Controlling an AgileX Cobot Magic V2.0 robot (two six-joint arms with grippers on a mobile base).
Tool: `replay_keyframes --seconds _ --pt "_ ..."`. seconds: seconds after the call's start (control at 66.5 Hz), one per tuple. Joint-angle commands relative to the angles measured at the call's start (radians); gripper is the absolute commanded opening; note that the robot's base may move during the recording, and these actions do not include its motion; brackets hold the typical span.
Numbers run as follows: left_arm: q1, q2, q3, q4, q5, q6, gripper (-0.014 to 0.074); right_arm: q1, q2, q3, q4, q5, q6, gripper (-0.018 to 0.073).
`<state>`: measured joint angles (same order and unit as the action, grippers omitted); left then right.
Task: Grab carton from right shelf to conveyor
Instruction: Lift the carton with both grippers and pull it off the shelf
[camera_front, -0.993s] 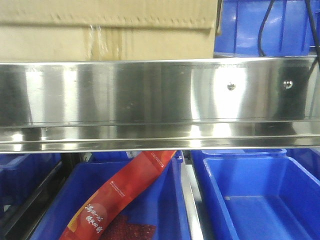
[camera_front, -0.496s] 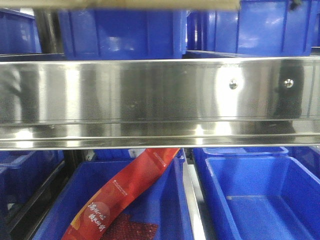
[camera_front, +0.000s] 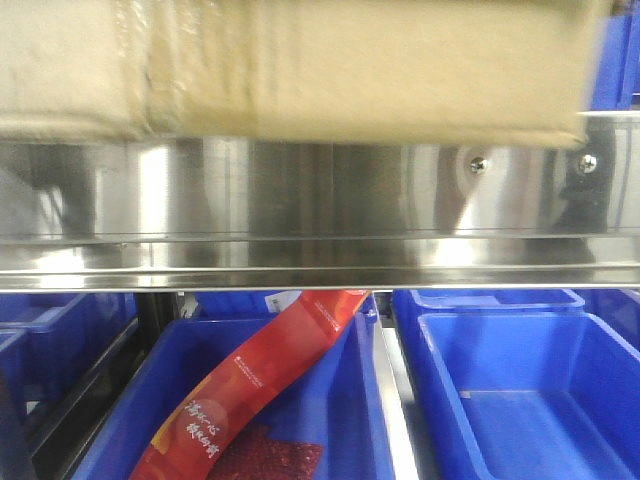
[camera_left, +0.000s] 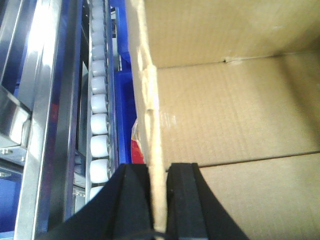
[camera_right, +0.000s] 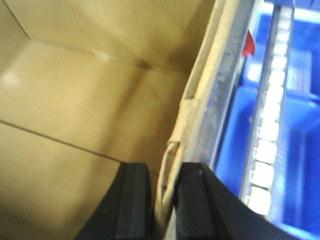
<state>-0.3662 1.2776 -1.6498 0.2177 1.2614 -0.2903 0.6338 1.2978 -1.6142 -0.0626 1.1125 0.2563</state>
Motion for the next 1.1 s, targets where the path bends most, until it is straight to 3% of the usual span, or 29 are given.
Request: replay_keyframes --seconds 0.0,0.436,1.083 --pt "-0.007 -0.007 0.001 -0.018 -0.040 -0.004 -0.0009 0.007 -0.009 0.012 0.022 -0.046 -0.026 -0.0067" --pt "-0.007 -0.006 0.001 -0.016 -0.040 -0.004 -0.0009 0.007 -0.007 0.012 0.022 -0.114 -0.026 -0.0067" --pt "-0.007 -0.006 0.001 -0.012 -0.194 -0.004 -0.0009 0.007 -0.007 0.012 0.022 -0.161 -0.026 -0.0067"
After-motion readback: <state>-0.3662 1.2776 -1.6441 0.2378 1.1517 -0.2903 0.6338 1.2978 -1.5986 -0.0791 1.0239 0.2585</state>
